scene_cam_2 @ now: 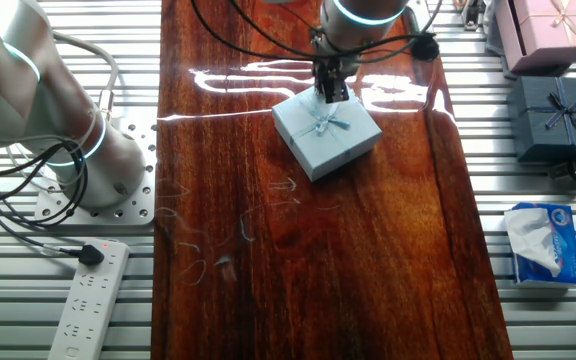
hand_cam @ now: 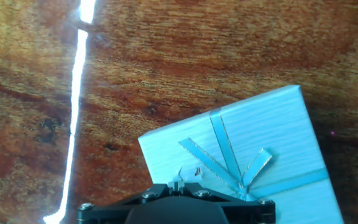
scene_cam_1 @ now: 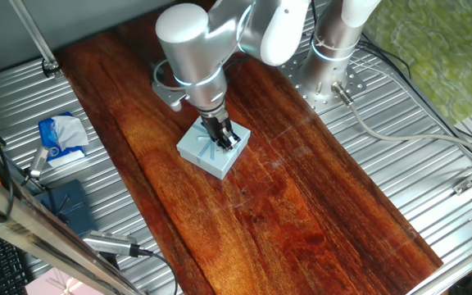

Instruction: Slide the outer casing onto the gift box

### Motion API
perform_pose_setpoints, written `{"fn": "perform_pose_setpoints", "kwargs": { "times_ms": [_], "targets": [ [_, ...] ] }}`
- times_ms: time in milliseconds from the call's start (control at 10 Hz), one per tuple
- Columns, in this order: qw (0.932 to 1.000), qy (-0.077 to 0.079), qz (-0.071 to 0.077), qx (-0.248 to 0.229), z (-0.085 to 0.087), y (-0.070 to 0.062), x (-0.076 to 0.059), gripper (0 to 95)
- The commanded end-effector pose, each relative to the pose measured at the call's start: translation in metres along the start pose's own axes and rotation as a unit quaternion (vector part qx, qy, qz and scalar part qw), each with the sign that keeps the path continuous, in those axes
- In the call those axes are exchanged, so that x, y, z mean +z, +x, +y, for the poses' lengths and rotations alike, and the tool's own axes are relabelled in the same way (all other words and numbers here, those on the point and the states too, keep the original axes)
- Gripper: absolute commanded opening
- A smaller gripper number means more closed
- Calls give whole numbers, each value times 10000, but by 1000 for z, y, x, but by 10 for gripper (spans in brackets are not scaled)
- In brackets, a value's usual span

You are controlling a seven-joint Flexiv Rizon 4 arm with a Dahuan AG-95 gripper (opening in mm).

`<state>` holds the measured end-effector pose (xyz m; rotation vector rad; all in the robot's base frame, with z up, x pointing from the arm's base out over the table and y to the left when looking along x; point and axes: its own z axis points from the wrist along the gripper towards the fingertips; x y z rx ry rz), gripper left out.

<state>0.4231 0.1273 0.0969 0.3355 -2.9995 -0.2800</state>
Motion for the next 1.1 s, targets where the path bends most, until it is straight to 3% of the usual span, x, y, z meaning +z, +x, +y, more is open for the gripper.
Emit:
{"fn": "perform_pose_setpoints", "kwargs": {
  "times_ms": [100, 200, 500, 1100],
  "targets": [
    [9997, 249, 55, -36, 1, 1, -10, 0],
    [9985, 532, 113, -41, 2, 0, -17, 0],
    [9968, 783, 159, 70, 2, -7, -40, 0],
    [9965, 815, 127, 112, 3, -10, -48, 0]
  ]
}}
